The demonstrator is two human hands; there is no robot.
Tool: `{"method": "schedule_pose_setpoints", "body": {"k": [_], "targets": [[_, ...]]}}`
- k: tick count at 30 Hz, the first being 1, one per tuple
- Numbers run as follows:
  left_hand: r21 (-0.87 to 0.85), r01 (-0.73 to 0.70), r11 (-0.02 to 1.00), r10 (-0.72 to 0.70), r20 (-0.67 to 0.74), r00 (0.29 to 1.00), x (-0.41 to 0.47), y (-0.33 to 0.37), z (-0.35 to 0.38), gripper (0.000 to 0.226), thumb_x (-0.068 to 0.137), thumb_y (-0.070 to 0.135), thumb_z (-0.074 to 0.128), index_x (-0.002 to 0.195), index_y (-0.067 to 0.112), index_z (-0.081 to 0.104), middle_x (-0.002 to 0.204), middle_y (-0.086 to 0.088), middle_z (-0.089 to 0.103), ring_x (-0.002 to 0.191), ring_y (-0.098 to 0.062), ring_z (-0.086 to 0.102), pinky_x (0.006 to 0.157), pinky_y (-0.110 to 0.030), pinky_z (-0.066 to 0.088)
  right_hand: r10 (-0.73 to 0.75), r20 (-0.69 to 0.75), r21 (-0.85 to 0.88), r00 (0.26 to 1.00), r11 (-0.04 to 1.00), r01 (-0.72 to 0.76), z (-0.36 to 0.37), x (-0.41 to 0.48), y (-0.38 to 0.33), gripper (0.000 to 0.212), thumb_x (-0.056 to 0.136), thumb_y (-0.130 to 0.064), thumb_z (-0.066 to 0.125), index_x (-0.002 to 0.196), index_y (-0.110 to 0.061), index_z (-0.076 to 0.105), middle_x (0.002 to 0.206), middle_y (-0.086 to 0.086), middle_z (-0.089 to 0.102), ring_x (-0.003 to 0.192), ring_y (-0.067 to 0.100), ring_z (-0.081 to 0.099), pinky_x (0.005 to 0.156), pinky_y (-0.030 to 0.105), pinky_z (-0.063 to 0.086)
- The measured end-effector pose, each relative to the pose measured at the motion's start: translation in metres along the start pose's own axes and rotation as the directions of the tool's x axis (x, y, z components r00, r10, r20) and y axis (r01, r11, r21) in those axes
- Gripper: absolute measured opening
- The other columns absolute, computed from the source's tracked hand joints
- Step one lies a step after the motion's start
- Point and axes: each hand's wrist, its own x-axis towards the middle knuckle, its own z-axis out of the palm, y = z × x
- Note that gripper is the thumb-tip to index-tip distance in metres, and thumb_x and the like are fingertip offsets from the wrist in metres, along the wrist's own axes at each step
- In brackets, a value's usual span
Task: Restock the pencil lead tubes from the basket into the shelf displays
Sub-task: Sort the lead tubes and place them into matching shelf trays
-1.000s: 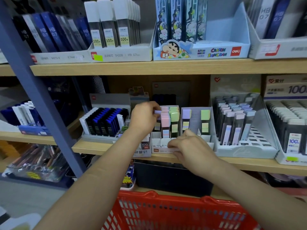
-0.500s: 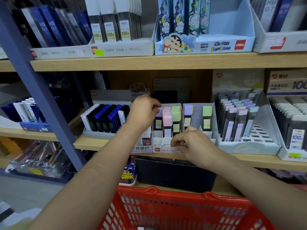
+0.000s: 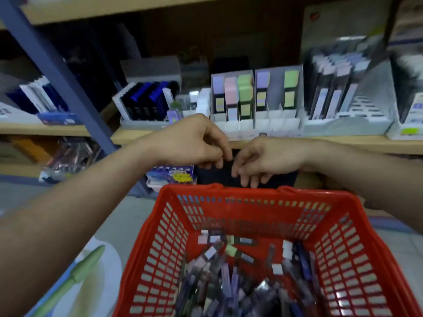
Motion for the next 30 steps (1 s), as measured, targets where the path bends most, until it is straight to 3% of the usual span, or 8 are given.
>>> {"method": "schedule_pose_setpoints", "body": {"k": [8, 11, 13, 17, 20, 23, 26, 30], "targets": [[0.166, 0.221, 0.961, -0.265, 0.326, 0.908, -0.016, -0.09, 0.131, 0.021, 0.089, 0.004, 0.055, 0.097, 0.012, 0.072, 0.083, 0.001, 0.068, 0.077, -0.014, 0.064, 0.072, -0.025, 0.051, 0.353, 0.247, 0.039, 0.903, 0.927, -0.373, 0.126, 0.032, 0.077, 0.019, 0.101, -0.016, 0.049, 0.116, -0.012, 0.06, 0.118, 0.015, 0.065, 0.107, 0.03, 0.066, 0.084, 0.038, 0.058], [0.348, 0.243, 0.905, -0.375, 0.386, 0.843, -0.025, -0.131, 0.185, 0.015, 0.093, 0.014, 0.054, 0.1, 0.014, 0.067, 0.095, -0.012, 0.061, 0.083, -0.022, 0.055, 0.069, -0.028, 0.04, 0.449, 0.171, 0.076, 0.877, 0.882, -0.466, 0.164, 0.044, 0.111, 0.029, 0.101, -0.019, 0.05, 0.12, -0.002, 0.062, 0.097, 0.012, 0.064, 0.074, 0.023, 0.064, 0.062, 0.033, 0.055], [0.422, 0.269, 0.866, -0.445, 0.403, 0.8, -0.032, -0.153, 0.215, 0.023, 0.094, 0.022, 0.056, 0.106, 0.004, 0.06, 0.102, -0.017, 0.059, 0.094, -0.029, 0.056, 0.074, -0.03, 0.041, 0.541, 0.16, 0.231, 0.826, 0.793, -0.564, 0.184, 0.048, 0.13, 0.031, 0.1, -0.022, 0.051, 0.116, 0.002, 0.06, 0.087, 0.014, 0.061, 0.06, 0.024, 0.06, 0.053, 0.03, 0.051], [0.414, 0.348, 0.841, -0.523, 0.46, 0.718, -0.043, -0.174, 0.257, 0.057, 0.09, 0.043, 0.062, 0.127, 0.002, 0.045, 0.111, -0.017, 0.057, 0.104, -0.033, 0.057, 0.088, -0.045, 0.049, 0.635, 0.337, 0.426, 0.695, 0.555, -0.714, 0.222, 0.05, 0.146, 0.042, 0.095, -0.049, 0.054, 0.105, -0.008, 0.057, 0.104, 0.017, 0.062, 0.095, 0.038, 0.064, 0.081, 0.051, 0.055], [0.442, 0.358, 0.823, -0.52, 0.328, 0.789, -0.046, -0.174, 0.272, 0.089, 0.082, 0.054, 0.066, 0.142, 0.001, 0.028, 0.135, -0.018, 0.046, 0.12, -0.036, 0.047, 0.099, -0.047, 0.041, 0.568, 0.469, 0.574, 0.676, 0.385, -0.722, 0.244, 0.053, 0.144, 0.043, 0.097, -0.049, 0.049, 0.107, -0.007, 0.055, 0.105, 0.014, 0.059, 0.101, 0.035, 0.059, 0.081, 0.048, 0.049], [0.272, 0.459, 0.846, -0.52, 0.228, 0.823, -0.048, -0.175, 0.276, 0.101, 0.076, 0.042, 0.078, 0.15, 0.011, 0.017, 0.145, -0.019, 0.036, 0.127, -0.039, 0.042, 0.097, -0.043, 0.042, 0.54, 0.434, 0.695, 0.721, 0.309, -0.65, 0.26, 0.056, 0.137, 0.029, 0.094, -0.04, 0.055, 0.092, -0.012, 0.057, 0.085, 0.009, 0.061, 0.078, 0.028, 0.059, 0.07, 0.036, 0.046], [0.101, 0.529, 0.843, -0.538, 0.169, 0.826, -0.05, -0.181, 0.277, 0.087, 0.07, 0.035, 0.084, 0.141, 0.012, 0.039, 0.135, -0.012, 0.05, 0.12, -0.033, 0.051, 0.088, -0.035, 0.047, 0.553, 0.33, 0.778, 0.765, 0.3, -0.552, 0.272, 0.062, 0.131, 0.017, 0.093, -0.025, 0.061, 0.091, -0.008, 0.062, 0.087, 0.015, 0.064, 0.069, 0.027, 0.06, 0.061, 0.03, 0.047], [-0.067, 0.598, 0.799, -0.562, 0.274, 0.781, -0.051, -0.176, 0.275, 0.036, 0.077, 0.021, 0.079, 0.107, 0.008, 0.066, 0.102, -0.009, 0.068, 0.093, -0.024, 0.064, 0.078, -0.032, 0.052, 0.522, 0.25, 0.775, 0.816, 0.397, -0.492, 0.285, 0.068, 0.124, 0.01, 0.091, -0.008, 0.065, 0.092, 0.002, 0.064, 0.091, 0.023, 0.065, 0.076, 0.031, 0.064, 0.075, 0.04, 0.053]]}}
